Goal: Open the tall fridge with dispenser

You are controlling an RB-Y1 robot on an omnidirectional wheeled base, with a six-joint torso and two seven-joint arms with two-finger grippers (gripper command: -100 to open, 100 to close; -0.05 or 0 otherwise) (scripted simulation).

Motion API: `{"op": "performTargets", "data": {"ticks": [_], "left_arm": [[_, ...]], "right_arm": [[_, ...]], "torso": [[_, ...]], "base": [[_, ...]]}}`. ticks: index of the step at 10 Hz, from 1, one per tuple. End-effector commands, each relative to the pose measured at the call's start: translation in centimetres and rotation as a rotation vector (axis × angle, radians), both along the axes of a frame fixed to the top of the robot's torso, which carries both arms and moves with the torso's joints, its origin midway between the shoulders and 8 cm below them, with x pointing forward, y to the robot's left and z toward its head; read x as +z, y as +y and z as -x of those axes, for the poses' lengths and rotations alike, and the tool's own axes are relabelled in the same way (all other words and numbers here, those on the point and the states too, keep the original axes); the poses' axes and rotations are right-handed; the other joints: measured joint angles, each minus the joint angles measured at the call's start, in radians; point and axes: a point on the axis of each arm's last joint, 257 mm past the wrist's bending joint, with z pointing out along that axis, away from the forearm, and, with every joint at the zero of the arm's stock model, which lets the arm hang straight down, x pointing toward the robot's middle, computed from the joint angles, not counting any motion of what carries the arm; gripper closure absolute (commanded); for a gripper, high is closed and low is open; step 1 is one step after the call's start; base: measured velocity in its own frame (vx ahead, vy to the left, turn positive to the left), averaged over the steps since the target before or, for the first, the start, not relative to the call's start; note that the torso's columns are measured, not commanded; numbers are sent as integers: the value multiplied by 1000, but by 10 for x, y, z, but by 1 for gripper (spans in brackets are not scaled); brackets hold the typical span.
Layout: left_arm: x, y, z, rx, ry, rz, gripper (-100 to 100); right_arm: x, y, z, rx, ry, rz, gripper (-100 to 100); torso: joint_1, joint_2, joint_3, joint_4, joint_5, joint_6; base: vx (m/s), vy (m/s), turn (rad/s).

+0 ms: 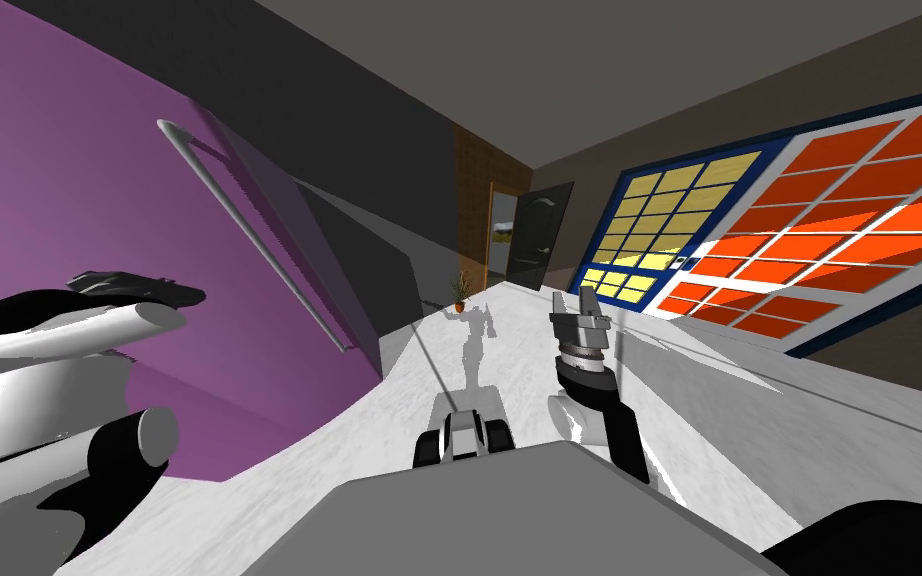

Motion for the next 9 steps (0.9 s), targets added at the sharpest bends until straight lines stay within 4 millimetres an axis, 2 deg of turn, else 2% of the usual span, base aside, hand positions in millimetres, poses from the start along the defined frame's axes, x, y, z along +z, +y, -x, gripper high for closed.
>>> {"op": "performTargets", "data": {"ticks": [1, 4, 5, 7, 9], "left_arm": [[1, -3, 0, -22, 37, -34, 100], [-1, -9, -7, -57, -3, 9, 100], [2, -6, 0, -53, 45, -40, 100], [-7, -15, -11, -88, 42, -12, 100], [-7, -17, -13, -106, 11, 19, 100]], "right_arm": [[0, 0, 0, 0, 0, 0, 0], [0, 0, 0, 0, 0, 0, 0], [0, 0, 0, 0, 0, 0, 0], [0, 0, 0, 0, 0, 0, 0], [0, 0, 0, 0, 0, 0, 0]], "torso": [[0, 4, 2, 1, 0, -1], [-1, -2, -2, -1, 0, 0], [-1, -3, -2, -1, 0, 0], [0, 7, 5, 2, 0, 0], [0, -1, -1, 0, 0, 0]], "base": [[-128, 8, 19], [-25, 2, 0], [-98, -7, 16], [-99, 8, 7], [-2, 8, 0]]}}
